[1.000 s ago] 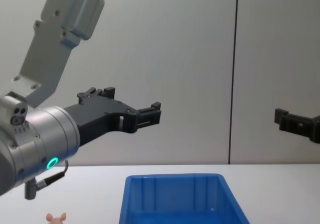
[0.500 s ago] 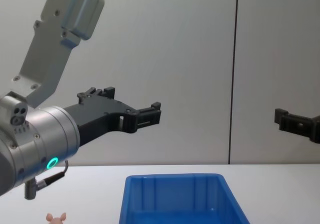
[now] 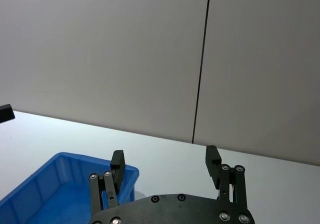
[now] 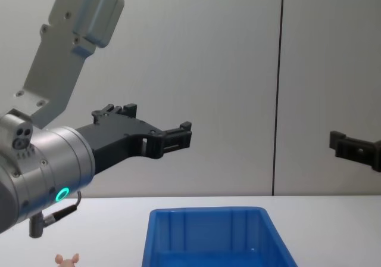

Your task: Pick up the two dolls from the table and place them into the box.

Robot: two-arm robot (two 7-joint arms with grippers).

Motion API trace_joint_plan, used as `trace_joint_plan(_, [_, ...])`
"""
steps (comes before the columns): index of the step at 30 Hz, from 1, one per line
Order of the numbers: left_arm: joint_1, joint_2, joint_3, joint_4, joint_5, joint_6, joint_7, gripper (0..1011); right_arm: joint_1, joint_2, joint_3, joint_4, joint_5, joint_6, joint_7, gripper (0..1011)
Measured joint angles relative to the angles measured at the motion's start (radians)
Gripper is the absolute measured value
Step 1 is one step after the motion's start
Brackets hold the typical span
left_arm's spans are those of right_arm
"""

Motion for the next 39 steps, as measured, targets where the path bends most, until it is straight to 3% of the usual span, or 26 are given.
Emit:
trace_joint_plan(6, [0.000,0.000,0.000,0.000,0.000,0.000,0.000,1001,-0.033,0.030,0.016,-0.026,0.001,0.012,-0.023,1001])
trace_joint_plan(13, [0.000,0.000,0.000,0.000,0.000,0.000,0.000,1001,-0.106,0.091,0.052,-0.077,0.010,0.040,-0.073,1001])
trace_joint_plan(22, [0.000,0.000,0.000,0.000,0.000,0.000,0.000,1001,-0.168,0.148,0.089,-0.117,0.018,0.109,-0.124,1001])
trace_joint_plan(29, [0.000,0.000,0.000,0.000,0.000,0.000,0.000,1001,-0.143,0.146,0.093,-0.094,0.010,0.179,-0.121,1001])
trace_joint_plan(39, [0.000,0.000,0.000,0.000,0.000,0.000,0.000,1001,-0.042,0.089,0.067,0.010,-0.006,0.285,-0.073,1001])
